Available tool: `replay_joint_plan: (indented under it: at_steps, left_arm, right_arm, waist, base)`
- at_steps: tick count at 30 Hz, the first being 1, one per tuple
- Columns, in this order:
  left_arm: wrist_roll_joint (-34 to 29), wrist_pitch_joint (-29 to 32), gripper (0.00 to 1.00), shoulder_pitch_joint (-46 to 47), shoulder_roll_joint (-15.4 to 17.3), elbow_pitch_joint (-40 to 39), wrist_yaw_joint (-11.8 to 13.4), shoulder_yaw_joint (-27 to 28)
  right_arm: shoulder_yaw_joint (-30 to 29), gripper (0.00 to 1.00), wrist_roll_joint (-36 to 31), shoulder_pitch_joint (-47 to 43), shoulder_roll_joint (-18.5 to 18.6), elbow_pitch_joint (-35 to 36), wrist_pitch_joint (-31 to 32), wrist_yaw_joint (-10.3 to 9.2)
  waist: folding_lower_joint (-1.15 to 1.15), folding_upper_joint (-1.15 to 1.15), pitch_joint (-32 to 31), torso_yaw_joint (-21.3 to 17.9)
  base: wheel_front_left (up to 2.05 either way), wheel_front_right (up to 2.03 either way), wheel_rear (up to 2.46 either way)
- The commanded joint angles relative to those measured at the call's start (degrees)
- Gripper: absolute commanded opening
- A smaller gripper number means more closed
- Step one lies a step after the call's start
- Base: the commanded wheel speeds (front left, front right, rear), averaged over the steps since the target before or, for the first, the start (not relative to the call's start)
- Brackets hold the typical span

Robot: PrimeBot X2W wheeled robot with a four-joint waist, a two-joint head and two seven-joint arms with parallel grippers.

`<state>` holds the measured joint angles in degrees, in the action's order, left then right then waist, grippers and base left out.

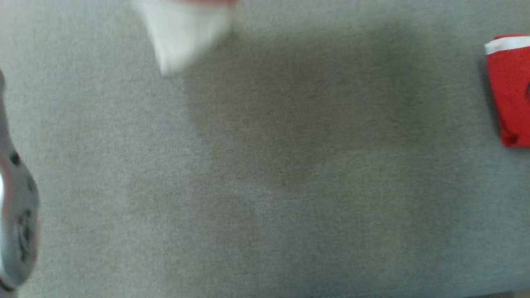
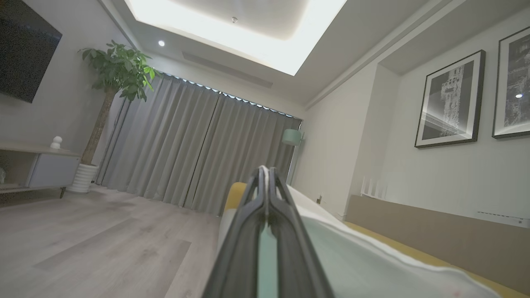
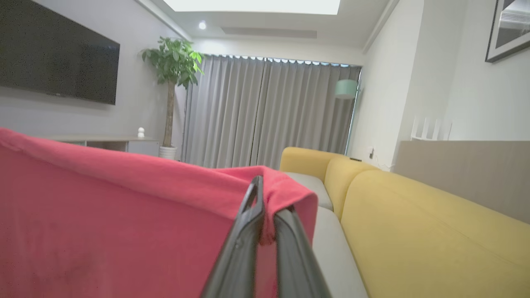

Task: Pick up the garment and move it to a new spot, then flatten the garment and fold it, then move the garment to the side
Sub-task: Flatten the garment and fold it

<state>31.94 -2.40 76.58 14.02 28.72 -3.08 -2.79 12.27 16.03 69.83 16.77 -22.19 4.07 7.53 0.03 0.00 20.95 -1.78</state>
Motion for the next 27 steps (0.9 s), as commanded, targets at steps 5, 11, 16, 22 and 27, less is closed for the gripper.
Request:
replay_joint_plan:
  at_steps: [5,11,16,22,27]
  left_arm:
    - [-0.73,-6.77,0.00,7.50,2.39,7.59,-2.57,-0.90]
    - [-3.06,-10.46,0.00,1.87,2.71,14.02,-4.17,-7.31]
    - [-0.81,-10.81,0.00,-6.42,3.70,14.89,-4.37,-13.24]
    - [7.07,-4.98,0.00,-16.80,8.32,7.89,-4.39,-26.38]
    - [13.35,0.81,0.00,-24.23,16.75,0.10,-4.40,-36.39]
  right_arm:
    - [1.88,0.00,-0.94,6.18,-1.89,-11.76,-8.42,-0.04]
    - [6.69,0.00,2.37,0.96,-2.98,-22.47,-10.72,-0.04]
    - [14.32,0.00,5.80,-4.72,-0.67,-27.08,-9.24,-0.04]
    - [22.13,0.00,11.40,-11.02,3.62,-27.91,-5.26,-0.04]
    - [28.82,0.00,18.00,-15.94,9.33,-24.71,-0.66,-0.04]
  waist:
    - [-0.03,0.00,2.19,1.71]
    - [-0.03,0.00,1.20,2.53]
    - [-0.03,0.00,-0.05,3.22]
    - [-0.03,0.00,-2.59,3.96]
    - [-0.03,0.00,-5.91,4.36]
  base:
    - [0.00,0.00,0.00]
    - [0.00,0.00,0.00]
    - [0.00,0.00,0.00]
    - [0.00,0.00,0.00]
    - [0.00,0.00,0.00]
